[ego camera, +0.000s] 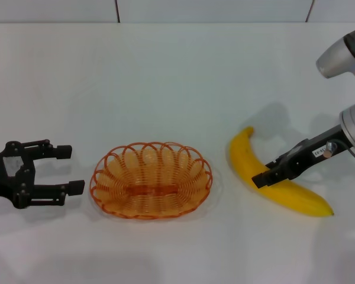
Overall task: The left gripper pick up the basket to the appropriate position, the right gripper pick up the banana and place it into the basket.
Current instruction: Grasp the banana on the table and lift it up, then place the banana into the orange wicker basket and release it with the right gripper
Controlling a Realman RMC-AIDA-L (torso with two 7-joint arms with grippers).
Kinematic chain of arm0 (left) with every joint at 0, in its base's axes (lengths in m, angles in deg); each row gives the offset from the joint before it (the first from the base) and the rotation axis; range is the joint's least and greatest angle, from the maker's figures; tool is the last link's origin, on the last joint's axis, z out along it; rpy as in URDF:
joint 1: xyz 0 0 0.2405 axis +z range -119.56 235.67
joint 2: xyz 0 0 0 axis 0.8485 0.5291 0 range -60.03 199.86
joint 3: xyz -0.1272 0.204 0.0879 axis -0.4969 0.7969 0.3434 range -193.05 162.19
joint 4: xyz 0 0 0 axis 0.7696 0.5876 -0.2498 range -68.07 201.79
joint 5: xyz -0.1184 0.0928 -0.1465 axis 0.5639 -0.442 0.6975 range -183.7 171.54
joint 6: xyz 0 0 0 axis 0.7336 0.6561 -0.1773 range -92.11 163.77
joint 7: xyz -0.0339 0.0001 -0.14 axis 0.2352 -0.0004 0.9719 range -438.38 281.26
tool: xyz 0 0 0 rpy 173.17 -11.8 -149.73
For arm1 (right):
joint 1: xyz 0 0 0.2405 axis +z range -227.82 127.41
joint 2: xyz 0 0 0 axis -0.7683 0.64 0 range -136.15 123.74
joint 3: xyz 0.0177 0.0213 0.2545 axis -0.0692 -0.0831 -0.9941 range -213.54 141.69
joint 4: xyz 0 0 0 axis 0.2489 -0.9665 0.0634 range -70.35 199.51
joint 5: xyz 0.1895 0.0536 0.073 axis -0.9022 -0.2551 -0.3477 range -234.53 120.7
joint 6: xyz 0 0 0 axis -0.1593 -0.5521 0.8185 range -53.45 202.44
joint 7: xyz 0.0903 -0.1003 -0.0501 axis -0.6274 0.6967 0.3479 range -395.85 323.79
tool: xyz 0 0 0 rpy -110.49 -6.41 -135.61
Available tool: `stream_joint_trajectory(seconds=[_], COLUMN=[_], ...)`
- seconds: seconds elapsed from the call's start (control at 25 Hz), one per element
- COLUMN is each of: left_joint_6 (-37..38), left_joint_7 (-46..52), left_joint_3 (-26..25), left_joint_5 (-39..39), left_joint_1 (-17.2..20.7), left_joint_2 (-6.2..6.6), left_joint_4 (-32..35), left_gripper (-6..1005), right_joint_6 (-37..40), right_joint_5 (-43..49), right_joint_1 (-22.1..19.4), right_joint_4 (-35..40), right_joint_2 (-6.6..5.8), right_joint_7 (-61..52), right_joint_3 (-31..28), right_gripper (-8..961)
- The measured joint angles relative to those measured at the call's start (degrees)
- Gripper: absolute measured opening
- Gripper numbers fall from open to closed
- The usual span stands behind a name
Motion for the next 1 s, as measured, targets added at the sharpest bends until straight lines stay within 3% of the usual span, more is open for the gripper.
stream_joint_trajectory(seconds=[0.48,0.72,1.0], left_joint_6=[0.72,1.16,1.51], left_joint_7=[0.01,0.00,-0.15], left_joint_3=[-0.06,-0.15,0.11], left_joint_5=[0.00,-0.01,-0.51], left_joint_1=[0.54,1.03,1.15], left_joint_2=[0.26,0.39,0.56], left_joint_4=[0.00,0.26,0.36], left_gripper=[842,842,842], right_joint_6=[1.45,6.99,16.91], right_joint_5=[0.01,-0.03,-12.69], right_joint_1=[-0.74,-0.89,-2.24], right_joint_4=[6.25,14.49,23.28], right_joint_2=[-0.30,-0.33,0.01], right_joint_7=[-1.79,-1.84,1.66], right_joint_3=[-1.16,-5.04,-3.66], right_gripper=[486,479,478])
